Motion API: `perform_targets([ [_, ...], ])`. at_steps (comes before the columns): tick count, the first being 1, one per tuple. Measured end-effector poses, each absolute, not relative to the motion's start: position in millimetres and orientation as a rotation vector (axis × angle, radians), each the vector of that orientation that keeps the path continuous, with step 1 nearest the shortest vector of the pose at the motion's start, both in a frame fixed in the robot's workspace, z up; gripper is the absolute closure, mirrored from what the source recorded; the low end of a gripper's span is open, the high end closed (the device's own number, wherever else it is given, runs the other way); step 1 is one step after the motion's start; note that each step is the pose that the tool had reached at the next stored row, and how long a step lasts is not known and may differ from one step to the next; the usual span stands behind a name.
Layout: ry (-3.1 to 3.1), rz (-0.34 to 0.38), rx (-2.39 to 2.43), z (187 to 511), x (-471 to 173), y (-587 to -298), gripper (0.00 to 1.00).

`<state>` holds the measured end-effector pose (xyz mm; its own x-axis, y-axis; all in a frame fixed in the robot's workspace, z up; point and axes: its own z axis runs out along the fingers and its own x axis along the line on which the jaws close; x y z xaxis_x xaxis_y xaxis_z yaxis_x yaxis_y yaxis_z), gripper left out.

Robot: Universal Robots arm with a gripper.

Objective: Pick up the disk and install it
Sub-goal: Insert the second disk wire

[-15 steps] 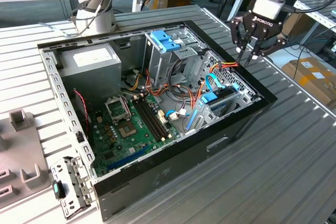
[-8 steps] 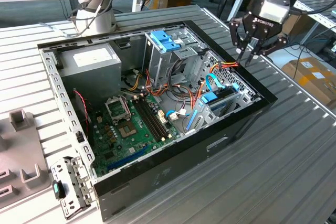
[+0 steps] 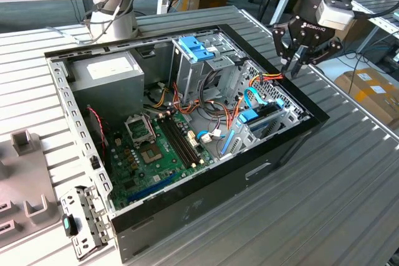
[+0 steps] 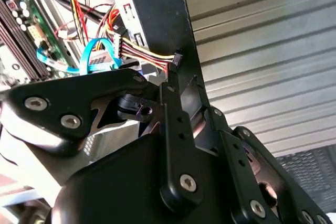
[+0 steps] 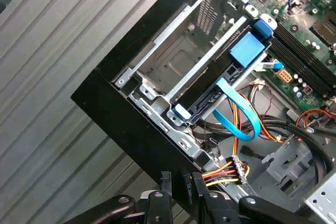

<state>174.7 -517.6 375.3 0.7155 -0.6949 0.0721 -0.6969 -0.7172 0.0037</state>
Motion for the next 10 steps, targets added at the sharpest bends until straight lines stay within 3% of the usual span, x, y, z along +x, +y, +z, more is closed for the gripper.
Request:
perform_targets([
  [10, -0.899, 0.107, 2.983, 374.9, 171.7, -517.6, 0.71],
])
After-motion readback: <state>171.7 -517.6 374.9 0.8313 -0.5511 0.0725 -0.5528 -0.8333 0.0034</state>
